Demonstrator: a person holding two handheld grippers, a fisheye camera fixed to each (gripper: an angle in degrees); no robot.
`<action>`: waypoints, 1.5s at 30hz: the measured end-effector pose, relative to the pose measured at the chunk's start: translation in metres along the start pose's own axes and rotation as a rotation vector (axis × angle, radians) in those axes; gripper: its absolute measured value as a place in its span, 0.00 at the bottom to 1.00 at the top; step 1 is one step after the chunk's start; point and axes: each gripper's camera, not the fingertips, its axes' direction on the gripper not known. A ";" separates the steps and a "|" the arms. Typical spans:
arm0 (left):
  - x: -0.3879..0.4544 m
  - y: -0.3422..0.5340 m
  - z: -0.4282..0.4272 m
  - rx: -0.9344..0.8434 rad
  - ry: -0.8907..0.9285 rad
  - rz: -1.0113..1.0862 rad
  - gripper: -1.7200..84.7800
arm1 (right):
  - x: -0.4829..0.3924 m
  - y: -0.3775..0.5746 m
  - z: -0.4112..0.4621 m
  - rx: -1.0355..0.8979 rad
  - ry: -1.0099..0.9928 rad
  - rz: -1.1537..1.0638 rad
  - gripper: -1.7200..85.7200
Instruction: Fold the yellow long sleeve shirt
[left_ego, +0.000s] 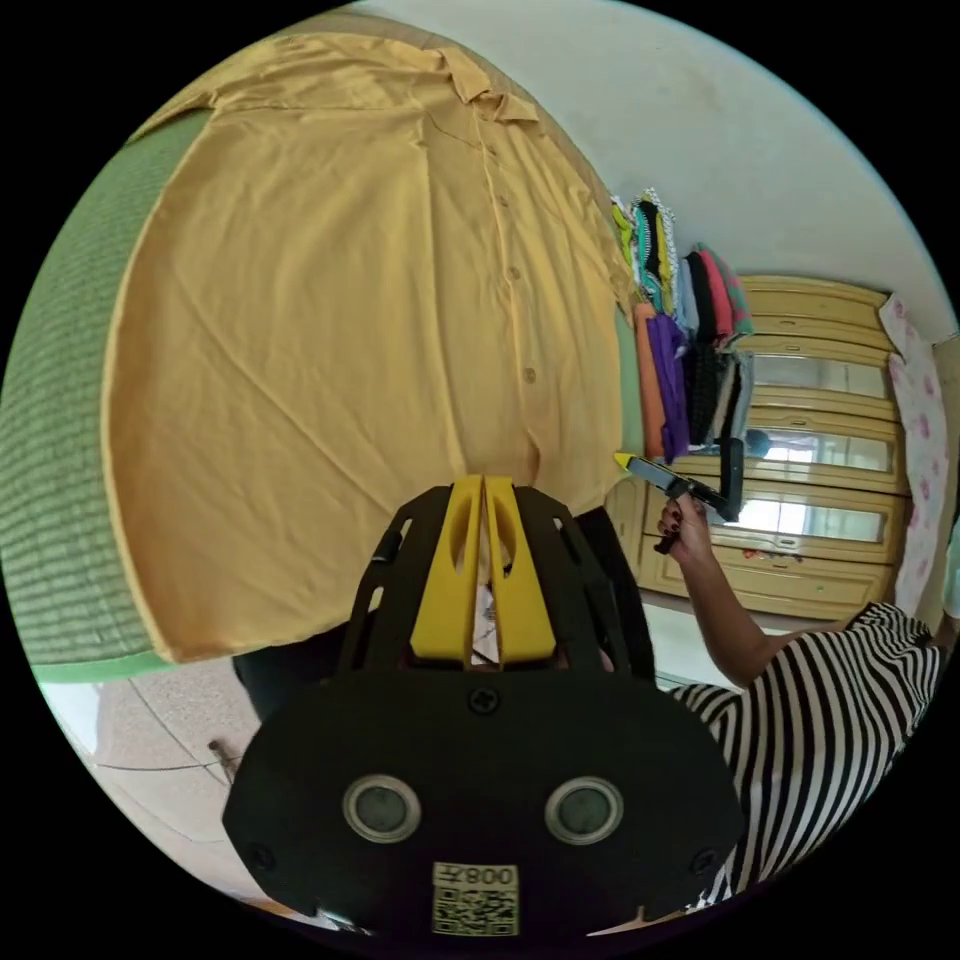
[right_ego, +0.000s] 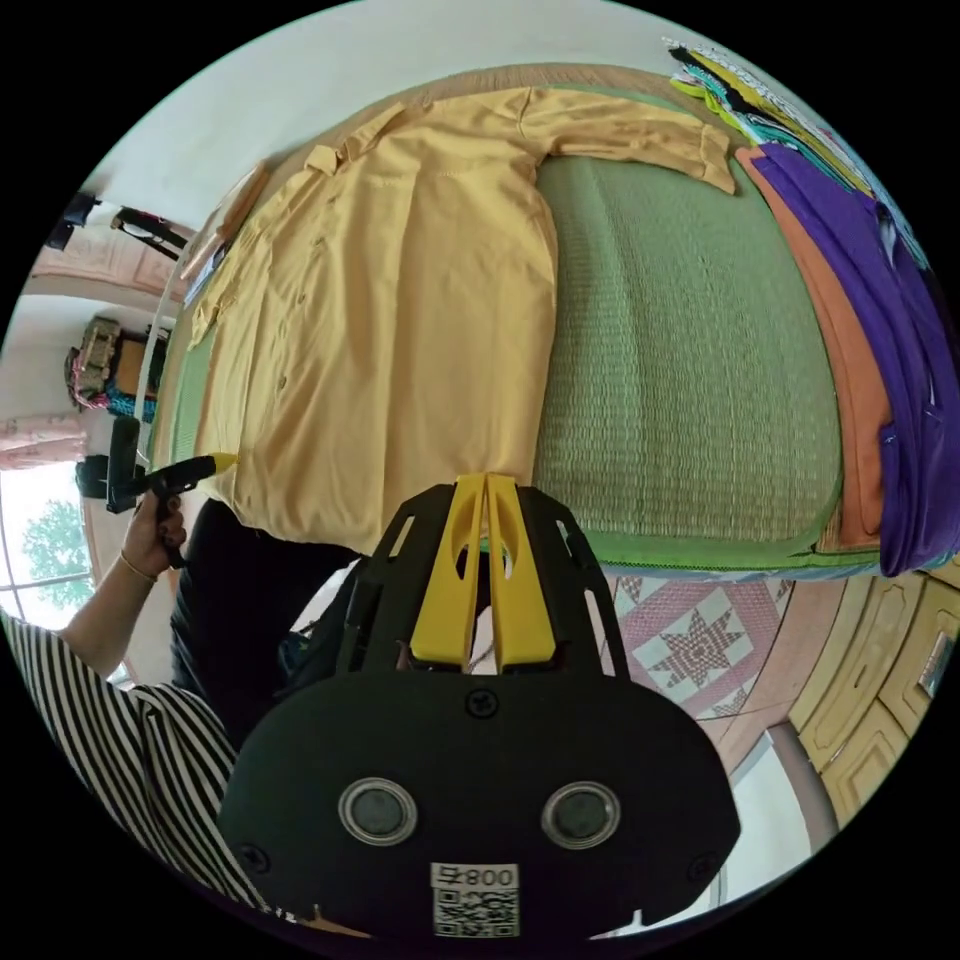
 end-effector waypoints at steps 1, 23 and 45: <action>0.001 0.001 0.000 -0.010 -0.035 -0.003 0.02 | -0.003 0.003 -0.001 0.022 0.014 -0.003 0.02; 0.072 0.021 -0.034 -0.045 -0.071 -0.022 0.02 | 0.009 0.032 0.031 0.013 -0.105 0.010 0.02; 0.150 -0.056 -0.112 0.088 -0.112 0.071 0.02 | 0.029 -0.014 0.061 0.163 -0.108 -0.039 0.03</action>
